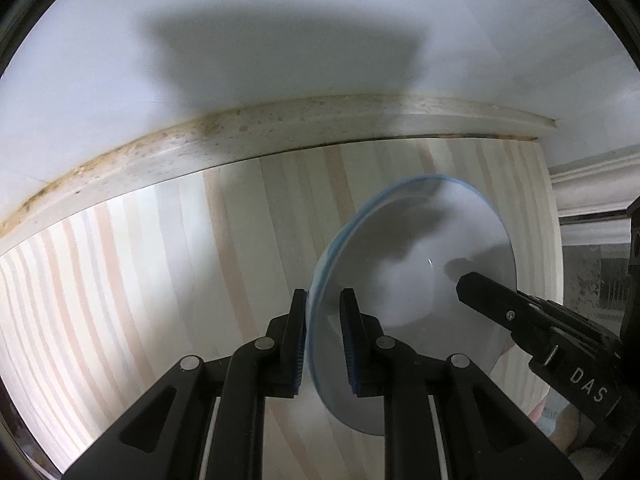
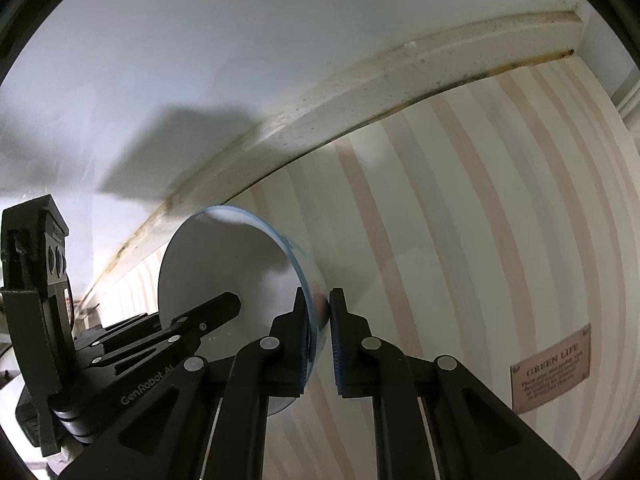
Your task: Organize plates and bowls
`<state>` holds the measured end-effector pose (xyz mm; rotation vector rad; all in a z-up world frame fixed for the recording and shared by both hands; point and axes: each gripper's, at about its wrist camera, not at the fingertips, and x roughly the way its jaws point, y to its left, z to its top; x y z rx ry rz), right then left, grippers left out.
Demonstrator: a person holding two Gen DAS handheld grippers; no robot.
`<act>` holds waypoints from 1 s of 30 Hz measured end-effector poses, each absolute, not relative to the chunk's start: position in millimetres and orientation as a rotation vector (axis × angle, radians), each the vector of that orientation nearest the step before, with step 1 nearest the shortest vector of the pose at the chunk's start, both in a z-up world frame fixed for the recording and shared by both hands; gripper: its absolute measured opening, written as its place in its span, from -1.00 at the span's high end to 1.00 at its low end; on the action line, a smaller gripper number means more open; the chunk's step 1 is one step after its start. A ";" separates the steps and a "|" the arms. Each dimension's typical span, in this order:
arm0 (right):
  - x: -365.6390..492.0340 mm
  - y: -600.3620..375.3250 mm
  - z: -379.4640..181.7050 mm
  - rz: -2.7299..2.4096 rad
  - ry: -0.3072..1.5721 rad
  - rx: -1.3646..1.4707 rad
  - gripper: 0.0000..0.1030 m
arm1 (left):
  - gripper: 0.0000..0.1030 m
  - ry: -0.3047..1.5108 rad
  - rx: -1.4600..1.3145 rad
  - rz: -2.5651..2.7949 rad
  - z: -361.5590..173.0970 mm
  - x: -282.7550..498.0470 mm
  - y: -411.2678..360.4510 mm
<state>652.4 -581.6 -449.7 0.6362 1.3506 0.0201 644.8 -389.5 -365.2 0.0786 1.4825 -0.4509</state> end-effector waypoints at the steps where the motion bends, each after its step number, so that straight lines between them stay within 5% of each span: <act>1: 650.0 -579.7 -445.6 0.023 1.347 0.631 0.78 | 0.73 1.473 0.081 -0.454 -359.6 641.2 -387.5; 20: 530.3 -533.4 -359.6 0.081 1.278 0.620 0.79 | 0.72 1.354 0.133 -0.532 -270.9 528.4 -339.6; 30: 448.3 -512.4 -338.7 0.104 1.276 0.605 0.79 | 0.72 1.372 0.158 -0.548 -276.3 468.1 -315.0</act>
